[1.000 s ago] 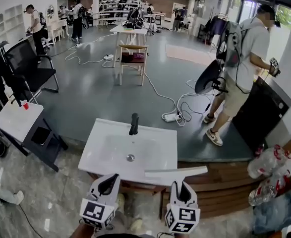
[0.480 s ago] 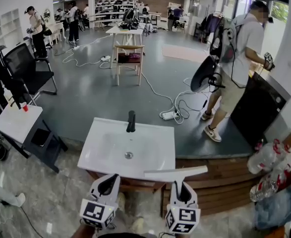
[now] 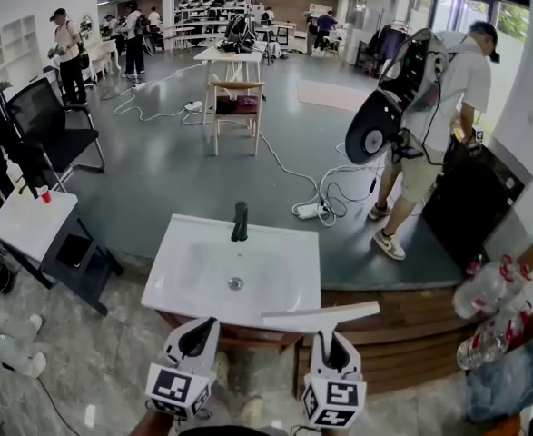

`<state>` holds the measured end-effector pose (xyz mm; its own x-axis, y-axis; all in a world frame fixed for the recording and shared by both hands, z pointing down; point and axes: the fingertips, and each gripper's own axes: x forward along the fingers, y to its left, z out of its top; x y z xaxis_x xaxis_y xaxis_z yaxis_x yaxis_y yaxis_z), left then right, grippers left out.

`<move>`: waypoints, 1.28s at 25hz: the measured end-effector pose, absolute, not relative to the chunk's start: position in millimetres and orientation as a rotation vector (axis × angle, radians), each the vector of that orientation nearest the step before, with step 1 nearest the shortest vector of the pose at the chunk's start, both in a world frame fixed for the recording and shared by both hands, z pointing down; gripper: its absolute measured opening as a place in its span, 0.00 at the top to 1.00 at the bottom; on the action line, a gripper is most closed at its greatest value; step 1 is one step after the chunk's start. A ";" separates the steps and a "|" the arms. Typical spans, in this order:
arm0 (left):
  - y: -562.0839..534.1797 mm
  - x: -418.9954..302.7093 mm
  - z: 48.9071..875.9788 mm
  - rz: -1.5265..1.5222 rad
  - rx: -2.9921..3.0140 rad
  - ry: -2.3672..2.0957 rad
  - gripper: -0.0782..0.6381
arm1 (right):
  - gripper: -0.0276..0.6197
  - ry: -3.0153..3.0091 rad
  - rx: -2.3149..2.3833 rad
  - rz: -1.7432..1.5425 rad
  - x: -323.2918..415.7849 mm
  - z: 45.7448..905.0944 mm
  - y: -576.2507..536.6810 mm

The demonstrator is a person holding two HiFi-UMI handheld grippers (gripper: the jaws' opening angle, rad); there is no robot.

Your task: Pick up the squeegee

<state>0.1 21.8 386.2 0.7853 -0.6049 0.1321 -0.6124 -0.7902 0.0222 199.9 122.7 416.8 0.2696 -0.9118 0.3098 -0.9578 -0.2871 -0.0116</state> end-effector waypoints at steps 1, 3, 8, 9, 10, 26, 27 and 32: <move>22.0 0.1 387.2 0.182 2.902 -0.992 0.89 | 0.84 -1.755 2.358 0.385 200.3 416.7 122.9; 23.8 -0.1 389.4 0.210 2.880 -0.990 0.89 | 0.84 -1.755 2.363 0.382 201.5 415.9 123.4; 22.4 0.4 391.0 0.189 2.882 -0.992 0.89 | 0.84 -1.763 2.360 0.380 200.7 416.0 122.3; 22.1 0.8 391.0 0.182 2.882 -0.992 0.89 | 0.84 -1.762 2.358 0.385 201.0 418.4 122.5; 22.0 1.1 391.2 0.182 2.882 -0.991 0.89 | 0.84 -1.762 2.358 0.386 201.2 419.3 122.5; 19.3 3.9 390.9 0.189 2.901 -0.987 0.89 | 0.84 -1.772 2.359 0.378 202.5 417.0 118.3; 18.8 4.2 390.2 0.191 2.906 -0.987 0.89 | 0.84 -1.773 2.359 0.376 202.6 415.4 117.5; 15.9 6.1 390.6 0.200 2.908 -0.984 0.89 | 0.84 -1.768 2.360 0.390 204.9 420.3 116.2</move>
